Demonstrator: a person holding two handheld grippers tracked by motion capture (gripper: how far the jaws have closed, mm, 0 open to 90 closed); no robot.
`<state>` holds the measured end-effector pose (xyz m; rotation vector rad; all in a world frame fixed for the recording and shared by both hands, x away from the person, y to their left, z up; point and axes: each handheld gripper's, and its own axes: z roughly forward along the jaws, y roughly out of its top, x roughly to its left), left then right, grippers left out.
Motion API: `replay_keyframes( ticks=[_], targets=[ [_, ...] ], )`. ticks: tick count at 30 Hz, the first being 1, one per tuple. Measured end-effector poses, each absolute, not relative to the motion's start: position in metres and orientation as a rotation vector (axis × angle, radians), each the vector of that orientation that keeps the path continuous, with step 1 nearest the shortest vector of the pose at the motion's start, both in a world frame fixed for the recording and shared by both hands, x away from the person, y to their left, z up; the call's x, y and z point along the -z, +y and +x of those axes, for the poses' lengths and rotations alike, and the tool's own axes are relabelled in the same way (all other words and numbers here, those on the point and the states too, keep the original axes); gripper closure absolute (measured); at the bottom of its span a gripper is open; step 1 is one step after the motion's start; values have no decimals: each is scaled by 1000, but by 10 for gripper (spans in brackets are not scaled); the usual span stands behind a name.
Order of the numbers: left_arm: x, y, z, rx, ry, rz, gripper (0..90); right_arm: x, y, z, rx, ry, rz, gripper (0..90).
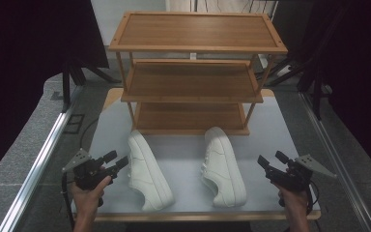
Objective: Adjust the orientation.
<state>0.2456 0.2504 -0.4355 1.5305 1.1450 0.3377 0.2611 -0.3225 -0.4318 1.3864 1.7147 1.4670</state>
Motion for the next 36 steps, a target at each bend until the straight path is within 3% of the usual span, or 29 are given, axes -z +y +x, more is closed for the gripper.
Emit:
replay_keyframes(
  ticks=[16, 23, 29, 36],
  targets=[
    [432, 264, 225, -405, 1197, 1512, 389, 432, -322, 253, -1449, 1748, 1328, 251],
    [437, 263, 227, -380, 1189, 1530, 553, 439, -320, 256, -1430, 1762, 1341, 260],
    [435, 265, 222, -374, 1183, 1541, 762, 439, -322, 252, -1382, 1753, 1372, 263],
    [437, 262, 219, -340, 1173, 1590, 829, 443, -324, 251, -1380, 1744, 1389, 265]
  ],
)
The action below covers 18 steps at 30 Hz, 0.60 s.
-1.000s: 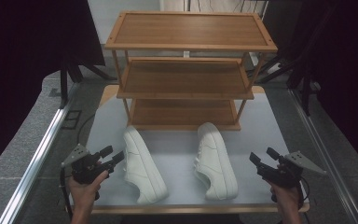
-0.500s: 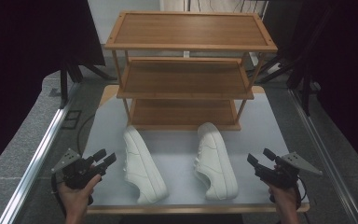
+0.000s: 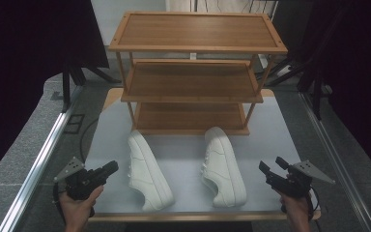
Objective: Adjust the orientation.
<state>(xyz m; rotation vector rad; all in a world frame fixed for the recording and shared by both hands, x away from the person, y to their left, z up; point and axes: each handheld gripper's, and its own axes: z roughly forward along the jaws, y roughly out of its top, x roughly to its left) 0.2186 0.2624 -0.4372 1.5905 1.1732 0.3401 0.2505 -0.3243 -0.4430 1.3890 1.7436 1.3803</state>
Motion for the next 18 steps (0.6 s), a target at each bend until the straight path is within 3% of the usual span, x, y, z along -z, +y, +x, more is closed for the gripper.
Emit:
replay_keyframes(
  ticks=[11, 18],
  targets=[
    [435, 256, 201, -319, 1166, 1605, 877, 446, -315, 254, -1379, 1786, 1384, 264],
    [440, 241, 184, -276, 1125, 1711, 896, 448, -314, 257, -1365, 1799, 1397, 264]
  ],
)
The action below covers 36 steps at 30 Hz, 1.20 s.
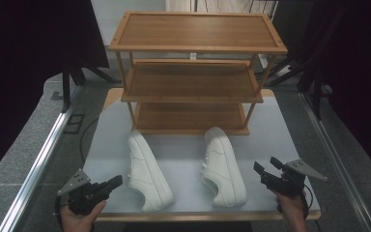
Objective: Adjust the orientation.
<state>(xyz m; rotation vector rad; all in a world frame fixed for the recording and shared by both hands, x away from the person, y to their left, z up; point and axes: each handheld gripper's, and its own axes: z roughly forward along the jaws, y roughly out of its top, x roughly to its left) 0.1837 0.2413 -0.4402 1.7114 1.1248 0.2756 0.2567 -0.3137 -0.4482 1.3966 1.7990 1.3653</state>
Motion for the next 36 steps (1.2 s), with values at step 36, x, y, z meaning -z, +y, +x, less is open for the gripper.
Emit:
replay_keyframes(
  ticks=[36],
  targets=[
    [458, 178, 202, -128, 1056, 1843, 881, 452, -321, 258, -1290, 1750, 1511, 262]
  ],
)
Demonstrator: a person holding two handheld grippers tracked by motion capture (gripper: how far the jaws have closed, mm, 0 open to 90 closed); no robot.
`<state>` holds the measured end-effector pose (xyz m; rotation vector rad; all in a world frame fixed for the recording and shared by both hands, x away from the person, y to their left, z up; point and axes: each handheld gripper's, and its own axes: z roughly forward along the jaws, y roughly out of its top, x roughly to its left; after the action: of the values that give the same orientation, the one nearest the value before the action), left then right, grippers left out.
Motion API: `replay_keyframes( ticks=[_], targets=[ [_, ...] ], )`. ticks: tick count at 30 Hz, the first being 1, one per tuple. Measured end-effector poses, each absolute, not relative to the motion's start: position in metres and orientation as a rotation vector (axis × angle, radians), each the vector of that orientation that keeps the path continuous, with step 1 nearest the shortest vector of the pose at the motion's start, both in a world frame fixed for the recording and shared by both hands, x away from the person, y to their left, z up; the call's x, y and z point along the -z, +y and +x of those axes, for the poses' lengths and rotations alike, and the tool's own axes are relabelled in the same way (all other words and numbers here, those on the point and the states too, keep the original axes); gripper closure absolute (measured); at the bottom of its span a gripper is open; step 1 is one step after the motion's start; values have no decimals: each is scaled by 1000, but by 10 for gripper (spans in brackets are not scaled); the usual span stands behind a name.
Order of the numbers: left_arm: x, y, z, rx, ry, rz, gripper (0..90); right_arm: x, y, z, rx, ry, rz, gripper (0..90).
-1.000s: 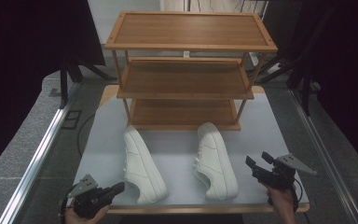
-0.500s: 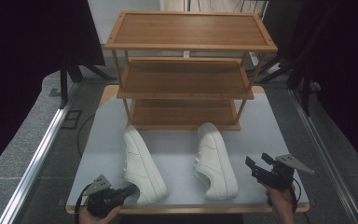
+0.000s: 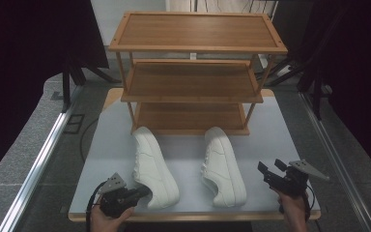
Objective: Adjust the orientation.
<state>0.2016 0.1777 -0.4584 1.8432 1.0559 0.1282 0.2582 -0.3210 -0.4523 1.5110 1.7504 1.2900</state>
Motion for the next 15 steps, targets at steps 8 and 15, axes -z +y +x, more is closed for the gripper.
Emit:
replay_keyframes(
  ticks=[8, 15],
  targets=[
    [457, 153, 222, -97, 1024, 1862, 866, 453, -323, 258, -1280, 1745, 1526, 262],
    [461, 127, 241, -52, 1012, 1883, 882, 453, -329, 258, -1277, 1713, 1558, 263]
  ],
)
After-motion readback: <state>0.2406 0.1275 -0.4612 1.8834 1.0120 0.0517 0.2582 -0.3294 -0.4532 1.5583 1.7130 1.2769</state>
